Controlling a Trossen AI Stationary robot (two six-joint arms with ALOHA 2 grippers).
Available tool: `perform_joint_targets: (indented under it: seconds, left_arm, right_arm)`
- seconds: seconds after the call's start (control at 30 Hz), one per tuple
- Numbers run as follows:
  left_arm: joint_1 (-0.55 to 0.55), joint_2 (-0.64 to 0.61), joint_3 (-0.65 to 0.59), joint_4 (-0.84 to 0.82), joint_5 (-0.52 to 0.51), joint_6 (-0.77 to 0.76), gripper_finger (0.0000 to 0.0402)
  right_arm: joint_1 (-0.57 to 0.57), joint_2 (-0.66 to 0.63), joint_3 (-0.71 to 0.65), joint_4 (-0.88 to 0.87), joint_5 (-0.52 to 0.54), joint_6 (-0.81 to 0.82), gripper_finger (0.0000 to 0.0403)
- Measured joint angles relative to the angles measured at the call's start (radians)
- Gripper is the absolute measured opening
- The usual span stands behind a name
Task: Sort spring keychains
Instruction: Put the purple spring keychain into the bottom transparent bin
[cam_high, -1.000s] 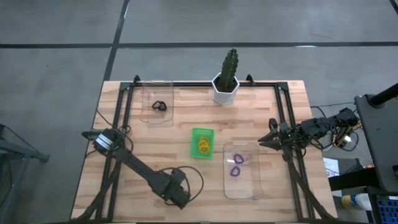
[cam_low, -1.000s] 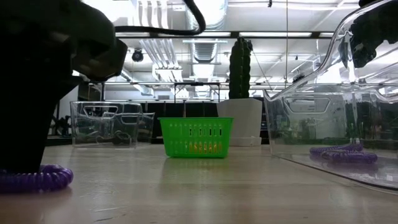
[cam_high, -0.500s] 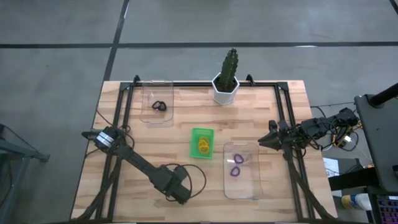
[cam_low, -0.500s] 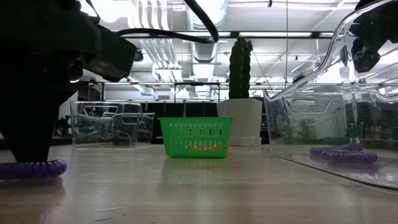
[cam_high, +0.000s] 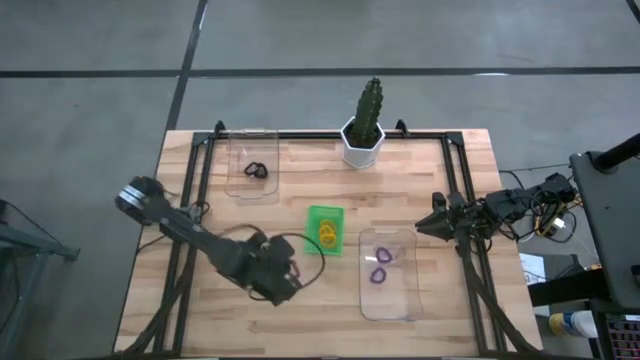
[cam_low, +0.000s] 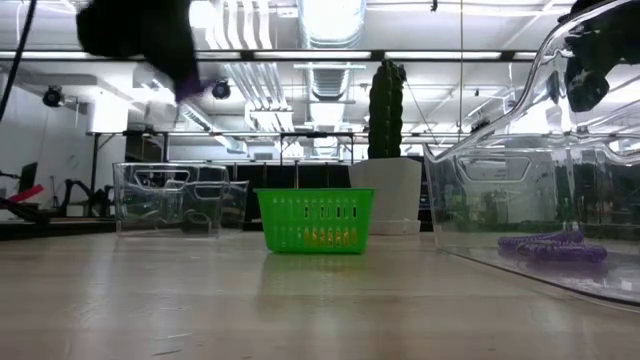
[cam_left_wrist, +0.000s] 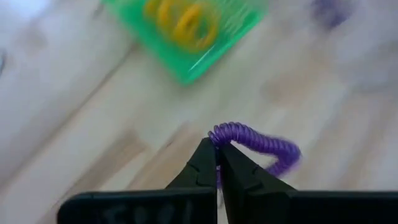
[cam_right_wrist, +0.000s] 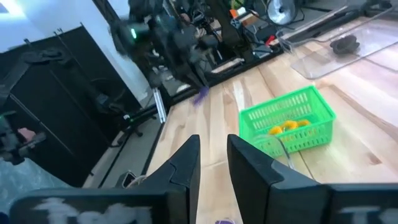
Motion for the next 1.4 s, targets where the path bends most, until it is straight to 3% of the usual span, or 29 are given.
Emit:
perform_joint_targets:
  seconds: [0.27, 0.53, 0.77, 0.9, 1.17, 1.4]
  left_arm:
    - [0.036, -0.194, -0.002, 0.32, -0.201, 0.277, 0.0]
    - [0.194, -0.17, 0.009, 0.62, -0.171, 0.604, 0.0]
    - [0.379, -0.109, 0.055, 0.702, -0.128, 0.741, 0.0]
    - [0.474, -0.071, 0.099, 0.755, -0.077, 0.834, 0.0]
    - [0.568, 0.025, 0.189, 0.778, -0.038, 0.967, 0.0]
    - [0.57, 0.104, 0.274, 0.825, -0.013, 1.097, 0.0]
  right_arm:
    - [0.0, 0.015, 0.0, 0.199, 0.001, 0.002, 0.0066]
    - [0.0, 0.104, 0.0, 0.401, 0.016, -0.074, 0.0078]
    - [-0.001, 0.23, 0.0, 0.484, 0.061, -0.082, 0.012]
    - [-0.001, 0.307, 0.008, 0.495, 0.163, -0.101, 0.0143]
    - [-0.003, 0.482, 0.147, 0.502, 0.475, -0.361, 0.016]
    - [-0.018, 0.637, 0.283, 0.461, 0.593, -0.453, 0.0162]
